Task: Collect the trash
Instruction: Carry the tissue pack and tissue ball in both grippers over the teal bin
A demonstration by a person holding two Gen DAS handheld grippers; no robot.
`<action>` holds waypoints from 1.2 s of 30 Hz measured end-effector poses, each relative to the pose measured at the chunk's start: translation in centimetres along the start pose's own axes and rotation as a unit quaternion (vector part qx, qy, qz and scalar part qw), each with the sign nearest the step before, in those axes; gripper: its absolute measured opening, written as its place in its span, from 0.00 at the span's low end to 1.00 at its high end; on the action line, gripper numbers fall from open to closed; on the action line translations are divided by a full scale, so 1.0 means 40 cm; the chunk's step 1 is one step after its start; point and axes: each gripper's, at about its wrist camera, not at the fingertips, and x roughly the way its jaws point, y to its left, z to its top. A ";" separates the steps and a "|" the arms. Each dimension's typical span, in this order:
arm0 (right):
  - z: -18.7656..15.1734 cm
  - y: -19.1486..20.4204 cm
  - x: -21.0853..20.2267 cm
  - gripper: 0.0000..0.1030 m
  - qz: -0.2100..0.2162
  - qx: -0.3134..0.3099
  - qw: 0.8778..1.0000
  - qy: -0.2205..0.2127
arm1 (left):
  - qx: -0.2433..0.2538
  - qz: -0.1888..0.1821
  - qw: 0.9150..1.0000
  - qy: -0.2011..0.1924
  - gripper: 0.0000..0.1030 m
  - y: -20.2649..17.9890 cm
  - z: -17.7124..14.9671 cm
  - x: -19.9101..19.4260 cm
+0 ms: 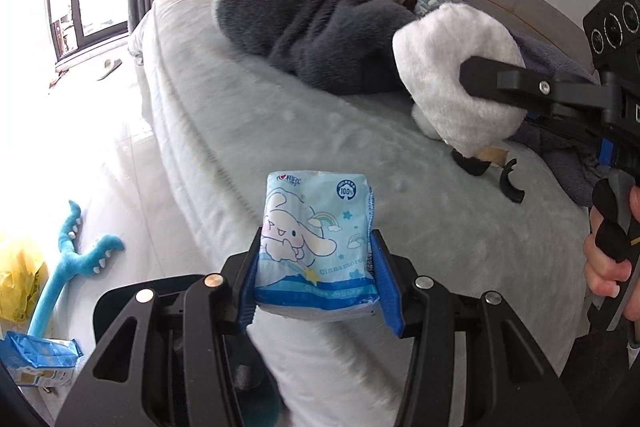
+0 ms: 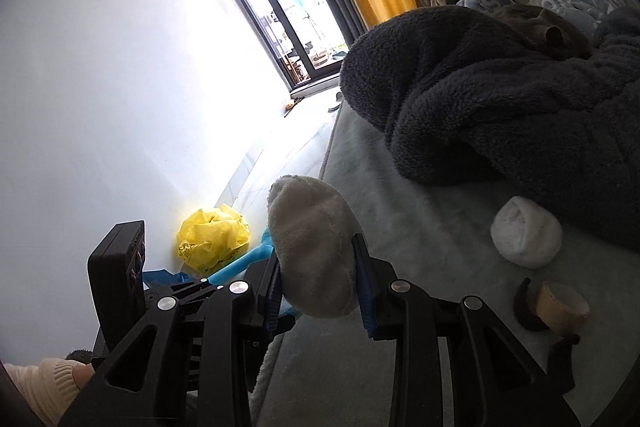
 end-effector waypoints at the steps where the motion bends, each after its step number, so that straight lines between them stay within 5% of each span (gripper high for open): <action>1: 0.001 0.009 0.009 0.31 0.003 -0.001 1.000 0.001 | -0.001 0.001 1.000 0.001 0.51 0.010 -0.003 -0.005; 20: -0.026 0.169 0.213 0.31 0.037 -0.039 0.997 0.050 | -0.060 0.067 0.994 0.065 0.51 0.245 -0.108 -0.026; 36: -0.069 0.296 0.356 0.31 0.057 -0.078 0.990 0.105 | -0.116 0.092 0.972 0.183 0.51 0.405 -0.268 0.007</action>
